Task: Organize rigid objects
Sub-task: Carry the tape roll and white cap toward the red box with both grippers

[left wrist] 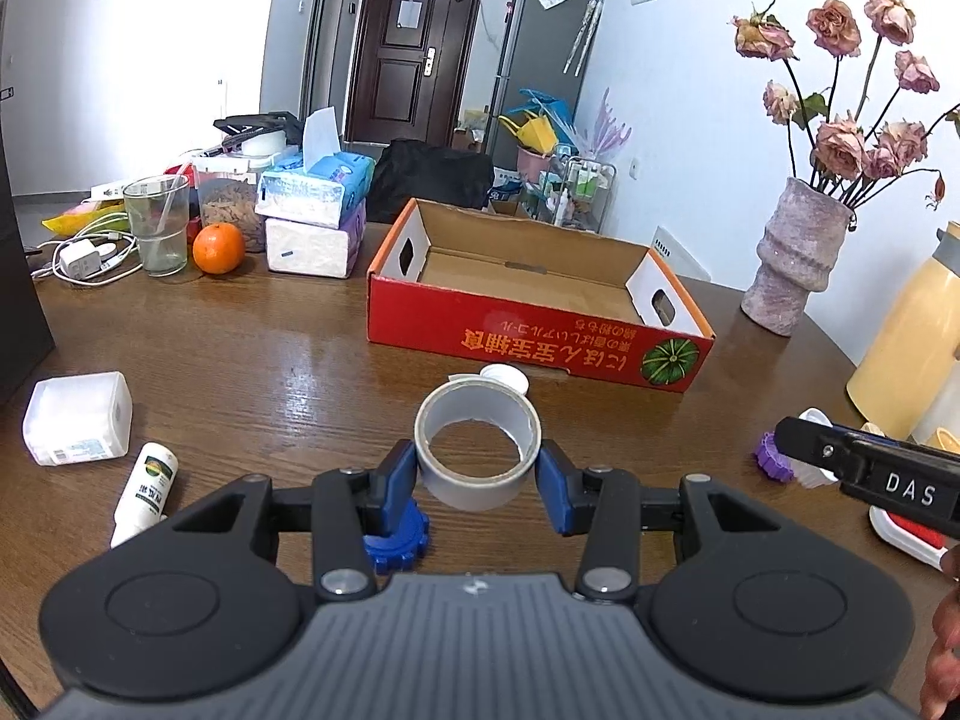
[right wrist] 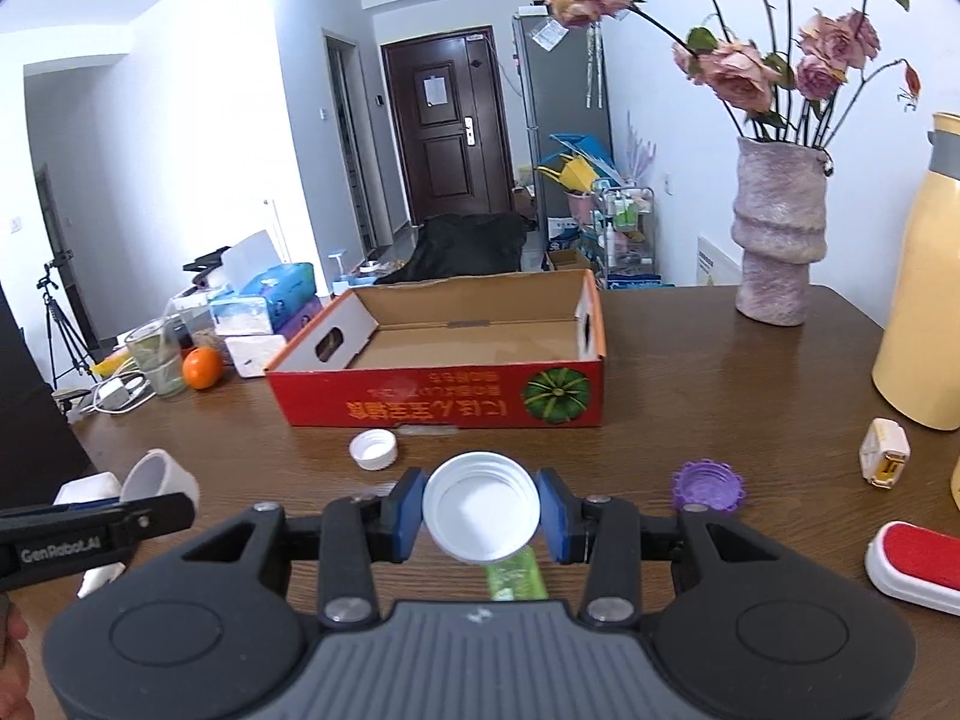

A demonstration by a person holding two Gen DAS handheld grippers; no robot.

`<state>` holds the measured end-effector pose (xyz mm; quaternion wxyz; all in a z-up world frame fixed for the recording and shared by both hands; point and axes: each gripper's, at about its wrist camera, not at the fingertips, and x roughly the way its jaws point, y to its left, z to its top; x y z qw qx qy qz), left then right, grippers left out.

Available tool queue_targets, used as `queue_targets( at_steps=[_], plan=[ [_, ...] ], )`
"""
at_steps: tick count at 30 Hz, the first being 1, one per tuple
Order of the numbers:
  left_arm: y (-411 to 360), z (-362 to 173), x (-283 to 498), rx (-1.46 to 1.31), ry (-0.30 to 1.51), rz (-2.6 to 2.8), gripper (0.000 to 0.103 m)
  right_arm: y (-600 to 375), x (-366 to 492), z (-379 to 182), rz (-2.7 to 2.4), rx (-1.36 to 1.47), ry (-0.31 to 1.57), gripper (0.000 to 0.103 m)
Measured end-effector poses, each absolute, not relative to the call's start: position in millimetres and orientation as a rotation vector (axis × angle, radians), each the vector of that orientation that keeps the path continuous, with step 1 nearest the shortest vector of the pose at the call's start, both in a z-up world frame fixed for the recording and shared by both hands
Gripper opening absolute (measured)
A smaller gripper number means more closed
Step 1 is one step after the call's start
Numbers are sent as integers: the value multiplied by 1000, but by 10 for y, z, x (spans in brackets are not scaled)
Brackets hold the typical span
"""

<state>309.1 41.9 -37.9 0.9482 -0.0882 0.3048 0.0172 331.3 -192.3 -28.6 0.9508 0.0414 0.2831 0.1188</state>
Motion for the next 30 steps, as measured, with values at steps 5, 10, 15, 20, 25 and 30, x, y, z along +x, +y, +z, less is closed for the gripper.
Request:
queue_targets(
  at_steps=[5,10,15,20,25,30],
  plan=[
    [444,-350,3187,-183,611,33,44,-1805,3350,-243,248,87,548,39],
    [460,-277,3302,-196,581,35,44,-1713,3443,-188,248,89,510,39],
    [464,-205,3493,-213,546,53,44,-1633,3604,-123,246,81,478,39],
    [444,-178,3723,-211,530,67,44,-1556,3832,-89,240,73,467,39],
    [441,-214,3929,-198,541,81,44,-1510,4055,-98,242,67,466,39],
    [442,-219,4131,-198,535,91,44,-1480,4282,-104,244,63,464,39]
  ],
)
